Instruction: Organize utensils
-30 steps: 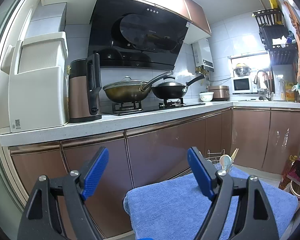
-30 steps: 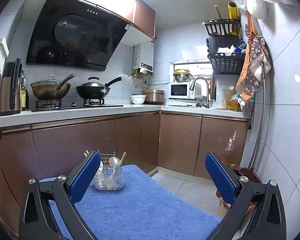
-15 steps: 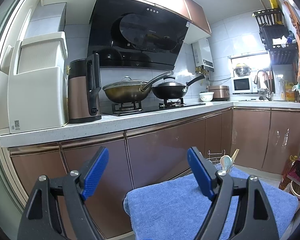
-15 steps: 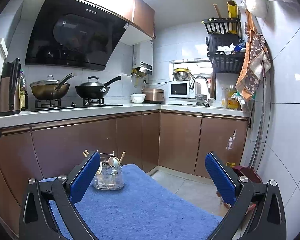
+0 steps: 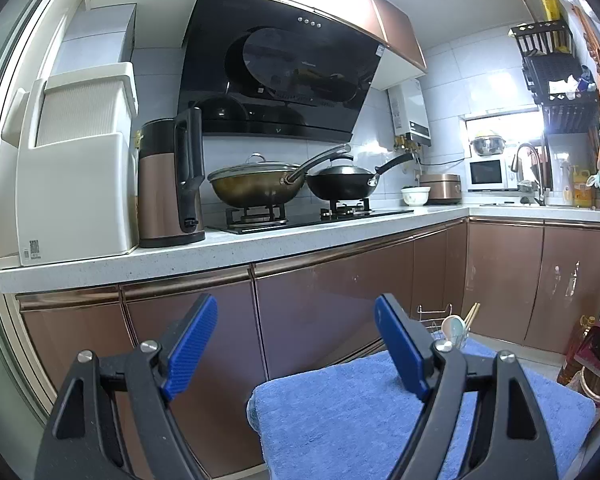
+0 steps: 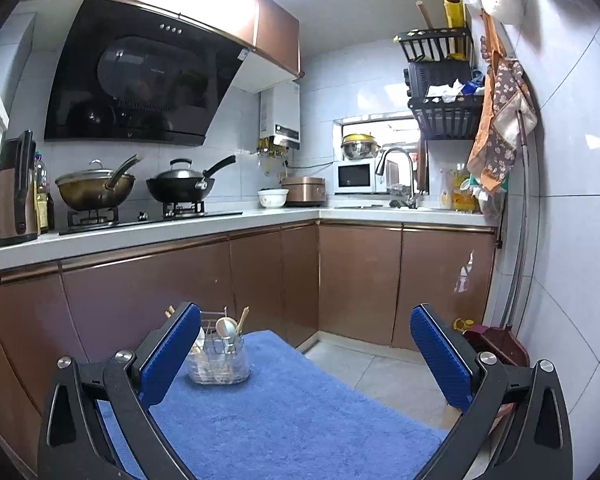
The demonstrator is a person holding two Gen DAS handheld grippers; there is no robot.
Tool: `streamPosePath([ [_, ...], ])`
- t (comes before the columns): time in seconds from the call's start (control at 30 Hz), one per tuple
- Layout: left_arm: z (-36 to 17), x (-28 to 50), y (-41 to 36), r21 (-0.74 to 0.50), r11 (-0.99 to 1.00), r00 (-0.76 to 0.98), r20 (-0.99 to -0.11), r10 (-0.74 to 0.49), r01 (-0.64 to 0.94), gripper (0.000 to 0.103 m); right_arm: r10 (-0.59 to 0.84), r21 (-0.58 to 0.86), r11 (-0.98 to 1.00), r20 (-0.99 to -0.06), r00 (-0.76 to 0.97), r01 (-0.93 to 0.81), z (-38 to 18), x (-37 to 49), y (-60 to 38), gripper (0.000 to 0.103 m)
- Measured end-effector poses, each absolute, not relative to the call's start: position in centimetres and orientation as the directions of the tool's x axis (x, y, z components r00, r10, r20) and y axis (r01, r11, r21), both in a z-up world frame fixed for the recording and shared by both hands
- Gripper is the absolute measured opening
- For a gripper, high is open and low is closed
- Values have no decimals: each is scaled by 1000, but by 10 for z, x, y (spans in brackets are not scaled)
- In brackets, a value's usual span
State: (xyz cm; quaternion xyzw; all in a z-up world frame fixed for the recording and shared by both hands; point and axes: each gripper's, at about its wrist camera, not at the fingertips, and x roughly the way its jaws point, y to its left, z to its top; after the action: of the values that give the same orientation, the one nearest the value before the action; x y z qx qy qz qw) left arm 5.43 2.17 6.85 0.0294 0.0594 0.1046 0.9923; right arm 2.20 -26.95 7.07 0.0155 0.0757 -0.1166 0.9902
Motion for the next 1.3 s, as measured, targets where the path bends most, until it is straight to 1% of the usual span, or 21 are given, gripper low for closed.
streamPosePath([
  [0.5,67,57,5,91,982,977,-116,176,-166,80,-262,40,962,-146,954,270,71,17,-288,103],
  [0.9,57,72,-4,118,982,977,-141,162,-146,80,-269,41,959,-171,948,279,62,23,-295,103],
  [1.07,61,75,-5,114,981,978,-123,168,-154,80,-268,33,960,-154,951,276,65,22,-292,103],
  [1.3,58,82,-3,109,981,977,-124,175,-162,80,-250,19,966,-166,954,257,62,33,-284,103],
])
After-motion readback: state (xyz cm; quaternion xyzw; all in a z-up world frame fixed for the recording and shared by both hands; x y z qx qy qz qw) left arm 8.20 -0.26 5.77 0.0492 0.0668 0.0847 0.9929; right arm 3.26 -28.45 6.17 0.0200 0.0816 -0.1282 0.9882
